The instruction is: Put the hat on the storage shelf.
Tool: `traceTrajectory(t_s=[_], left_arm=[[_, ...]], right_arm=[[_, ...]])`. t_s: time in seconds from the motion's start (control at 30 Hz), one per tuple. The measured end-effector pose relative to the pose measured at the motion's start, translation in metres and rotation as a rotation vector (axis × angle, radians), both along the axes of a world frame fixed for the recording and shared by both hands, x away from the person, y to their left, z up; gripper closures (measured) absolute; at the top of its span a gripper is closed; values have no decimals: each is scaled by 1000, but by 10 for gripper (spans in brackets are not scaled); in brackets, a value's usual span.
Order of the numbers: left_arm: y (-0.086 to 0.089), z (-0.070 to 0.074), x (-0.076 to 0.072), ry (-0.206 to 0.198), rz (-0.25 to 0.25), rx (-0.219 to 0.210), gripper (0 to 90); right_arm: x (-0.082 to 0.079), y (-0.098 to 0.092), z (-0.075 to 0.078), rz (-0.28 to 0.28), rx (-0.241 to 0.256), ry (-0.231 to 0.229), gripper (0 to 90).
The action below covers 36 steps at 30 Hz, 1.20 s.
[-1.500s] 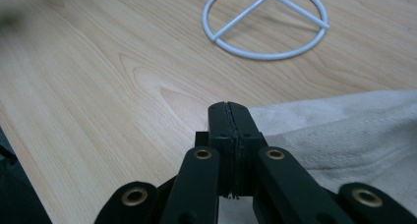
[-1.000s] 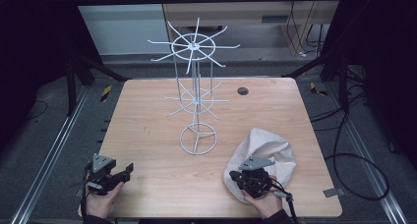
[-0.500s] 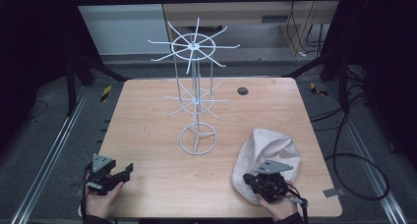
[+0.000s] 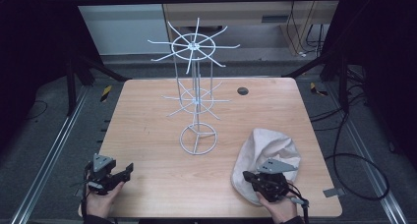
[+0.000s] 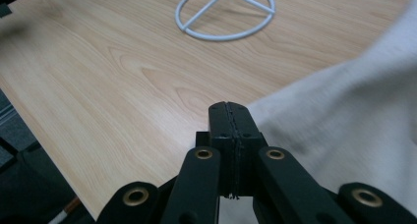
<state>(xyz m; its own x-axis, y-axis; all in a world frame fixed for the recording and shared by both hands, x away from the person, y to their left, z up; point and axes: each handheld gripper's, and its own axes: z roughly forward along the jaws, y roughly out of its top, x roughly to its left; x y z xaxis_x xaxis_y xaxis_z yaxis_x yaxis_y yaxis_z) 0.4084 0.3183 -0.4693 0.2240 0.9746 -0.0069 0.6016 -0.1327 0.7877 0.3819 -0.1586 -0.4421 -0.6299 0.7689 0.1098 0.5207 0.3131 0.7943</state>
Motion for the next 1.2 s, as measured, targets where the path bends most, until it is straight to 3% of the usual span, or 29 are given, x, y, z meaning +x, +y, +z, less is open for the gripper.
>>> traceTrajectory(t_s=[0.13,0.3,0.8,1.2], left_arm=[[1,0,0,-2,1,-1,327],[0,0,0,1,-1,1,327],[1,0,0,2,2,4,327],[0,-1,1,9,5,5,326]], right_arm=[[10,17,-10,7,-37,36,900],[9,13,-14,1,-46,56,900],[-5,-25,-12,-58,-75,39,900],[-9,-60,-11,-196,-86,42,900]])
